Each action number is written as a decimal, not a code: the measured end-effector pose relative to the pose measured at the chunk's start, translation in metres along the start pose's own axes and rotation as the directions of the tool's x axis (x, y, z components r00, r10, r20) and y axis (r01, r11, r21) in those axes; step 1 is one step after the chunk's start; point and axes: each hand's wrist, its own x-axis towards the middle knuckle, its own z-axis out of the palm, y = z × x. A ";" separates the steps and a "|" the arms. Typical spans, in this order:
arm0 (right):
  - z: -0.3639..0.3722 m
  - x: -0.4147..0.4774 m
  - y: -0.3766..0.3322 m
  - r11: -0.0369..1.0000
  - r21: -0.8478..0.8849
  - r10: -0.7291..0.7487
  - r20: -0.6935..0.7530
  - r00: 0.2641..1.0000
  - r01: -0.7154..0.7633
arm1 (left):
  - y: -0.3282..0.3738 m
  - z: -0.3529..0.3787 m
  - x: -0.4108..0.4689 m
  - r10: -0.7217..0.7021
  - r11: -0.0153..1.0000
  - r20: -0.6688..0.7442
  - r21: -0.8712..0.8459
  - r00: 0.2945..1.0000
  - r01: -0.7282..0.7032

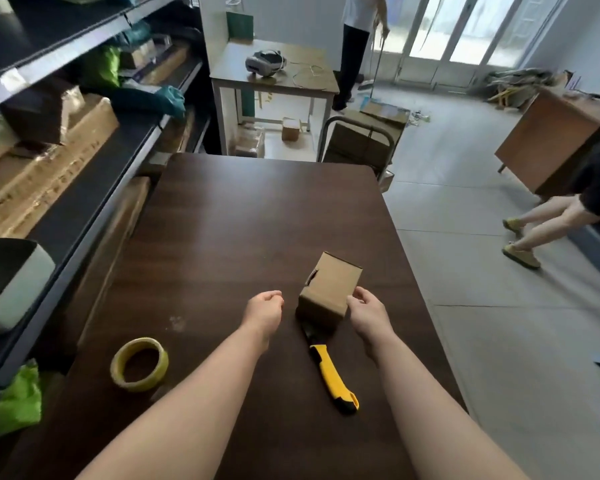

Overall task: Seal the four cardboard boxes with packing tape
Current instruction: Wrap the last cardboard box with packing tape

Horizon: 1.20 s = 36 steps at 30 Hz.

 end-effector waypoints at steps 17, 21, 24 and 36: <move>0.024 0.109 0.024 0.979 0.015 0.198 0.131 0.971 -0.202 | -0.016 0.064 0.079 -0.048 0.995 0.066 0.093 0.997 0.042; 0.031 0.103 0.020 0.985 0.038 0.166 0.108 0.980 -0.171 | -0.002 0.047 0.070 0.062 0.996 0.014 0.068 0.998 -0.063; 0.042 0.080 0.012 0.981 0.031 0.183 0.153 0.971 -0.190 | 0.002 0.026 0.057 0.123 0.992 -0.010 0.017 0.992 -0.122; 0.099 -0.030 0.017 0.970 -0.037 0.240 0.316 0.918 -0.240 | -0.054 -0.085 0.002 0.123 0.983 -0.025 0.140 0.992 -0.118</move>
